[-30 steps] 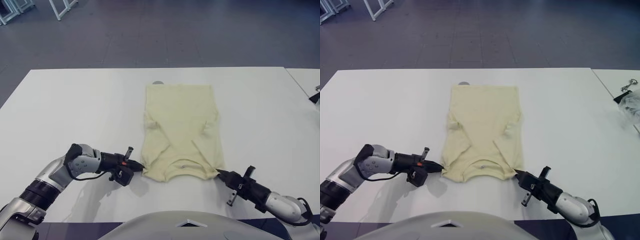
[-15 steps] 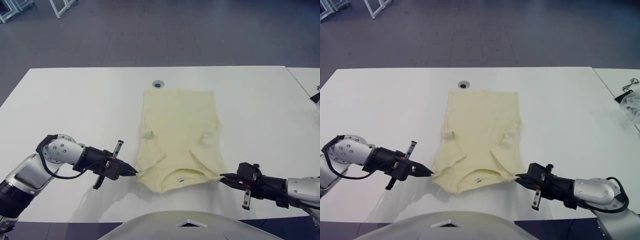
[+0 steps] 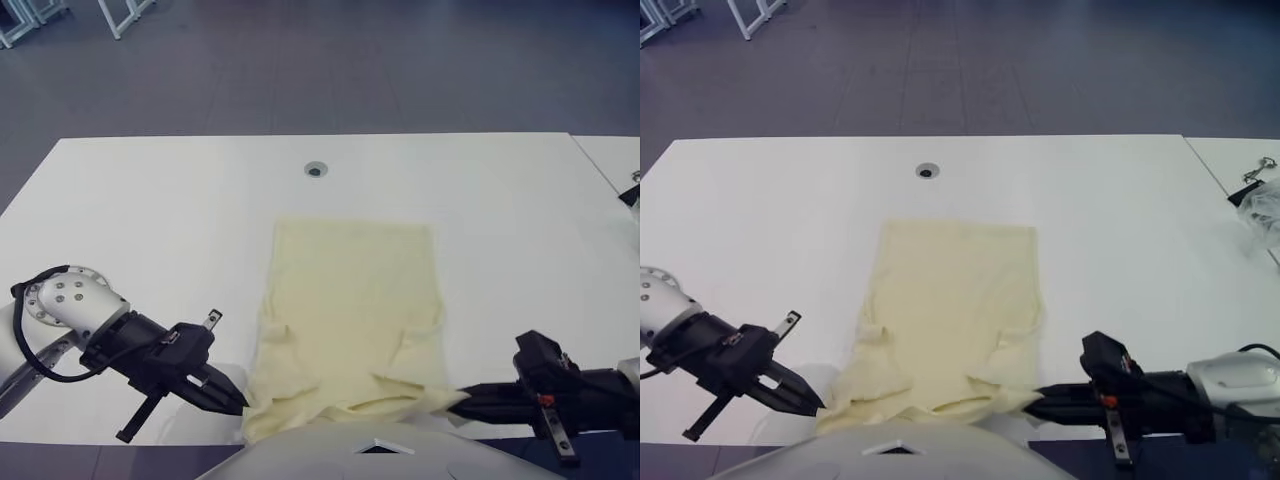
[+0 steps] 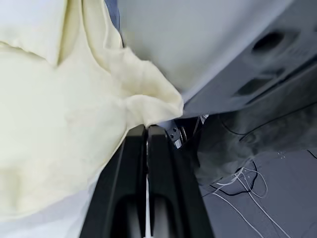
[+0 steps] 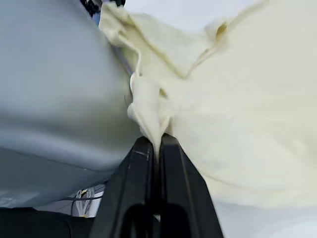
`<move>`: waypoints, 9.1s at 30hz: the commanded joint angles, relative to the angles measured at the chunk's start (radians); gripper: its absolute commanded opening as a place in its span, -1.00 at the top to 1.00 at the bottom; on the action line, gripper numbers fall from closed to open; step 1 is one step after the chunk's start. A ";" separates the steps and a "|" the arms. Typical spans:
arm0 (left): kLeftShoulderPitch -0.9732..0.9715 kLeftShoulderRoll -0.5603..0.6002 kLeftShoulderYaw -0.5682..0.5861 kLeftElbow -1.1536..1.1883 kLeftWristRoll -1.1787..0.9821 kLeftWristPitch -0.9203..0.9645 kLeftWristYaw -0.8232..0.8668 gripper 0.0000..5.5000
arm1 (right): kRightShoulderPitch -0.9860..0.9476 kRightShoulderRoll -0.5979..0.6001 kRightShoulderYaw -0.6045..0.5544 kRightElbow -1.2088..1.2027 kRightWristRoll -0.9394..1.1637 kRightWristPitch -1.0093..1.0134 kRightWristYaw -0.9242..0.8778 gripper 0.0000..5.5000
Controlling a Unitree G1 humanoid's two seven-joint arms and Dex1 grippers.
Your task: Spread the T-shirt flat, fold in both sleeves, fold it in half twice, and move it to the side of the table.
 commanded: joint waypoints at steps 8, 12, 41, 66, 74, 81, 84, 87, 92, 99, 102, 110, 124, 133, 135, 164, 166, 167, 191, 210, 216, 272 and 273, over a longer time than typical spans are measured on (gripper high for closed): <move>-0.080 0.015 0.143 0.014 -0.205 0.250 -0.087 1.00 | -0.033 -0.084 -0.158 0.009 0.300 0.136 0.024 1.00; 0.005 0.042 0.239 -0.055 -0.318 0.356 -0.136 1.00 | 0.030 -0.095 -0.183 -0.017 0.230 0.147 0.106 1.00; -0.563 -0.361 -0.327 0.628 0.289 0.170 -0.142 1.00 | -0.904 0.094 0.743 0.712 -0.445 -0.188 0.107 1.00; -0.632 -0.541 -0.358 1.021 0.575 -0.095 -0.059 1.00 | -1.122 0.434 0.811 1.193 -0.768 -0.450 -0.055 1.00; -0.656 -0.604 -0.318 1.128 0.650 -0.189 -0.006 1.00 | -1.193 0.524 0.732 1.348 -0.826 -0.535 -0.220 0.64; -0.667 -0.603 -0.181 1.094 0.617 -0.172 0.108 0.66 | -1.116 0.525 0.586 1.177 -0.778 -0.525 -0.359 0.24; -0.657 -0.622 -0.125 0.991 0.582 -0.140 0.165 0.49 | -0.983 0.481 0.582 0.935 -0.760 -0.461 -0.350 0.08; -0.597 -0.662 -0.113 0.799 0.548 -0.072 0.241 0.30 | -0.879 0.469 0.616 0.769 -0.793 -0.439 -0.388 -0.10; -0.451 -0.706 -0.191 0.619 0.644 -0.101 0.382 0.00 | -0.848 0.489 0.719 0.768 -0.923 -0.480 -0.469 -0.39; -0.367 -0.682 -0.249 0.660 0.860 -0.287 0.535 -0.42 | -0.875 0.496 0.815 0.921 -1.115 -0.551 -0.586 -0.80; -0.374 -0.666 -0.246 0.712 0.889 -0.336 0.541 -0.61 | -0.849 0.500 0.758 0.894 -1.079 -0.515 -0.601 -0.96; -0.383 -0.656 -0.269 0.865 0.944 -0.481 0.581 -0.96 | -0.872 0.616 0.519 0.884 -0.886 -0.322 -0.713 -0.96; -0.461 -0.667 -0.135 0.578 0.721 -0.378 0.541 -0.96 | -0.931 0.474 0.697 0.798 -1.043 -0.507 -0.624 -0.96; -0.083 -0.507 -0.160 0.206 0.680 -0.221 0.452 -0.96 | -1.062 0.507 0.817 1.044 -1.158 -0.729 -0.579 -0.96; -0.060 -0.512 -0.186 0.210 0.731 -0.236 0.479 -0.96 | -1.080 0.514 0.833 1.084 -1.179 -0.752 -0.575 -0.96; -1.126 -0.784 -0.683 1.608 1.479 -1.130 0.676 -0.96 | -0.507 0.210 0.746 0.402 -1.259 -0.425 -0.362 -0.96; -1.206 -0.845 -0.747 1.704 1.573 -1.140 0.798 -0.96 | -0.451 0.208 0.743 0.292 -1.220 -0.351 -0.338 -0.96; -1.234 -0.876 -0.771 1.742 1.609 -1.136 0.854 -0.96 | -0.432 0.210 0.745 0.246 -1.199 -0.316 -0.327 -0.96; -1.432 -0.915 -0.643 1.882 1.595 -1.267 1.506 -0.96 | -0.214 0.147 0.447 -0.061 -1.015 -0.348 -0.281 -0.96; -0.303 -0.511 -0.250 0.678 0.904 -0.953 0.951 -0.96 | -0.021 0.168 0.591 0.520 -1.543 -1.301 -0.669 -0.96; -0.061 -0.405 -0.187 0.485 0.853 -0.910 0.829 -0.96 | -0.099 0.193 0.694 0.679 -1.654 -1.409 -0.798 -0.96; -0.158 -0.494 -0.432 0.486 1.055 -0.867 0.494 0.66 | -0.288 0.269 0.723 0.395 -1.236 -1.061 -0.529 0.97; -0.162 -0.489 -0.427 0.486 1.052 -0.863 0.492 0.73 | -0.283 0.266 0.719 0.391 -1.235 -1.060 -0.526 0.97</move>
